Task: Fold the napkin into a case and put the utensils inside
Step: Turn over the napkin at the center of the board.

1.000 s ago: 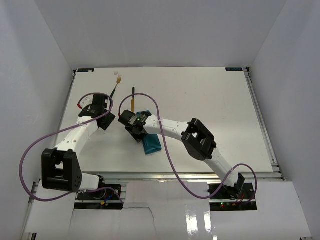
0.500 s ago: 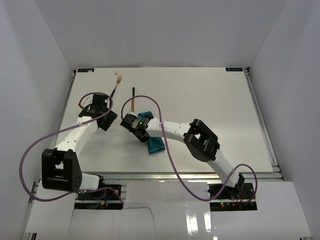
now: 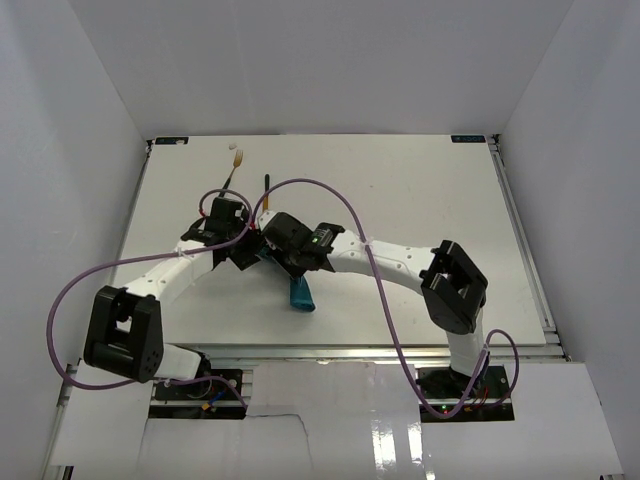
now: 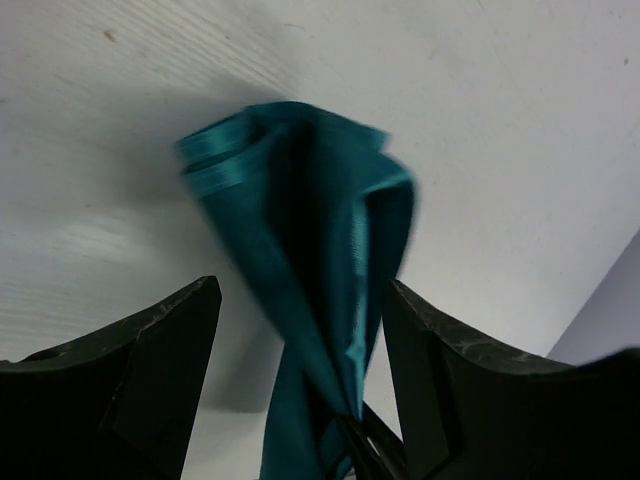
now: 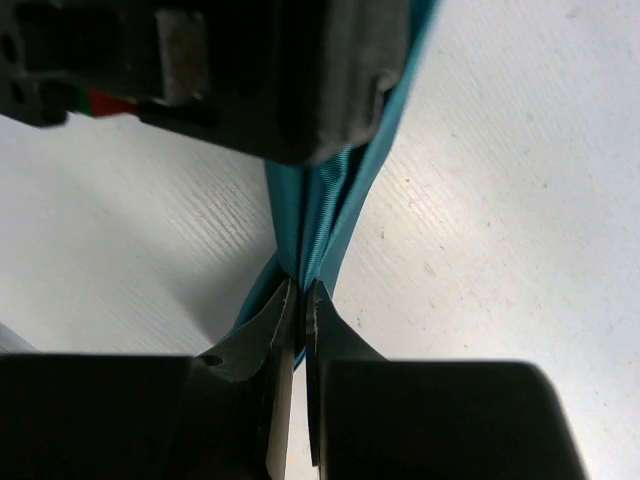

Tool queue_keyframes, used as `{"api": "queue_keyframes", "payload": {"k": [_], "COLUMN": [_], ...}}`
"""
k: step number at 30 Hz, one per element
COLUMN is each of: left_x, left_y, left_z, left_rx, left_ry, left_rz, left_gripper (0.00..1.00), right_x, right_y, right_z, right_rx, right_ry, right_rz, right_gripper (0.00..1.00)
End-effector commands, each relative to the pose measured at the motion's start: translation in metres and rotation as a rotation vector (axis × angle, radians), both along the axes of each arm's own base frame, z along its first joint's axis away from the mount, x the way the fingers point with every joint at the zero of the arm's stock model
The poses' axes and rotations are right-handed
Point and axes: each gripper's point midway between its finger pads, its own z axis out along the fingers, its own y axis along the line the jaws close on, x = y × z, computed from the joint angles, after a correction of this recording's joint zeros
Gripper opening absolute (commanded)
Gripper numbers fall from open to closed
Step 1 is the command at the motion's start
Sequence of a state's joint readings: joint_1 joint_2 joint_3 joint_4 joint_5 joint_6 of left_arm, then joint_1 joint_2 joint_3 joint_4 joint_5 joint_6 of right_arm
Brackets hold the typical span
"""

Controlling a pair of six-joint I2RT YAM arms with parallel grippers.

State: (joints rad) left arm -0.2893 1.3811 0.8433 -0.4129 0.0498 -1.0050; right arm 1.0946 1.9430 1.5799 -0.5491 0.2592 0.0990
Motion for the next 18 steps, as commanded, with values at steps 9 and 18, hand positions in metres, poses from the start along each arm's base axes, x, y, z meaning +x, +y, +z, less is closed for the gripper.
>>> {"api": "queue_keyframes", "payload": {"k": [9, 18], "left_x": [-0.008, -0.051], "left_y": [-0.027, -0.022], "left_z": [-0.004, -0.012], "left_rx": [-0.069, -0.043], "left_ry": [-0.025, 0.025], "left_rz": [-0.076, -0.009], "left_gripper": [0.8, 0.8], "right_x": [-0.009, -0.013], "right_y": [0.006, 0.005], "right_z": [-0.011, -0.014], "right_rx": [0.072, 0.09], "right_ry": [0.089, 0.114], "right_rz": [0.057, 0.038], "right_gripper": [0.08, 0.08]}}
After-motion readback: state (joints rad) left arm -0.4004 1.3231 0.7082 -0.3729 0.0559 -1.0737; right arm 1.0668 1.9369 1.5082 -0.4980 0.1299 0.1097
